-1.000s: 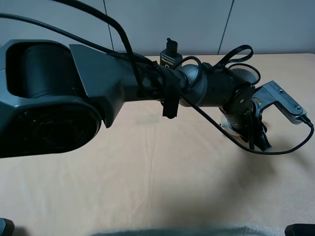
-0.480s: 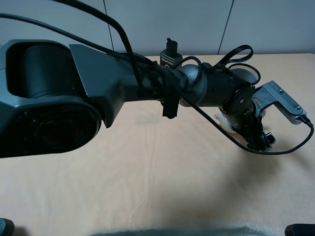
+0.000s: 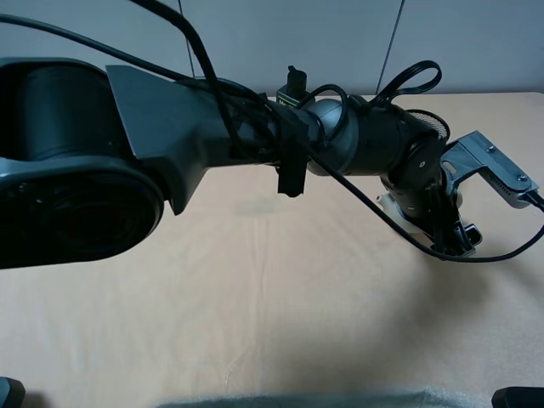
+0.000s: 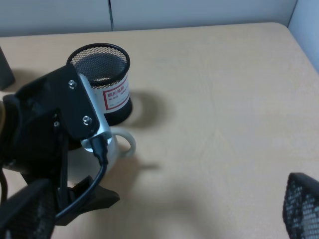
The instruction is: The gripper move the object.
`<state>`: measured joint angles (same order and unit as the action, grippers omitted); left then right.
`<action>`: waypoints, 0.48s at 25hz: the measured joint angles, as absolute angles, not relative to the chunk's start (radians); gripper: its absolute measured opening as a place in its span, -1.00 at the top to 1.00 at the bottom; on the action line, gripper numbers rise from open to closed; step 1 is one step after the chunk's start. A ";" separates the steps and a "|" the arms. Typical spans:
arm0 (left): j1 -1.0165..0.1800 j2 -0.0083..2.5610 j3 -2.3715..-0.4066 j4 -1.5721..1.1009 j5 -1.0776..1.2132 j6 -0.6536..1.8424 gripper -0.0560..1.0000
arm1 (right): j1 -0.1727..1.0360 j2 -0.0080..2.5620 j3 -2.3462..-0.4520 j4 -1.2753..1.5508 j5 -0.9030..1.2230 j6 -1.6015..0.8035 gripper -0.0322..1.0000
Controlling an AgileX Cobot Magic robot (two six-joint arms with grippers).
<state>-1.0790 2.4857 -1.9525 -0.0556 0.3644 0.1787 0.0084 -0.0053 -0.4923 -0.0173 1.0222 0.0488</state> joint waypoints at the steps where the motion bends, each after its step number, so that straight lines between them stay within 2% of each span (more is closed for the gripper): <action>1: -1.079 2.483 -1.952 -0.056 0.369 0.179 -0.91 | 0.008 -0.005 -0.492 -0.017 1.022 0.049 -0.41; 12: -1.079 2.393 -1.952 -0.059 0.511 0.179 -0.91 | 0.008 -0.005 -0.492 -0.017 1.022 0.049 -0.41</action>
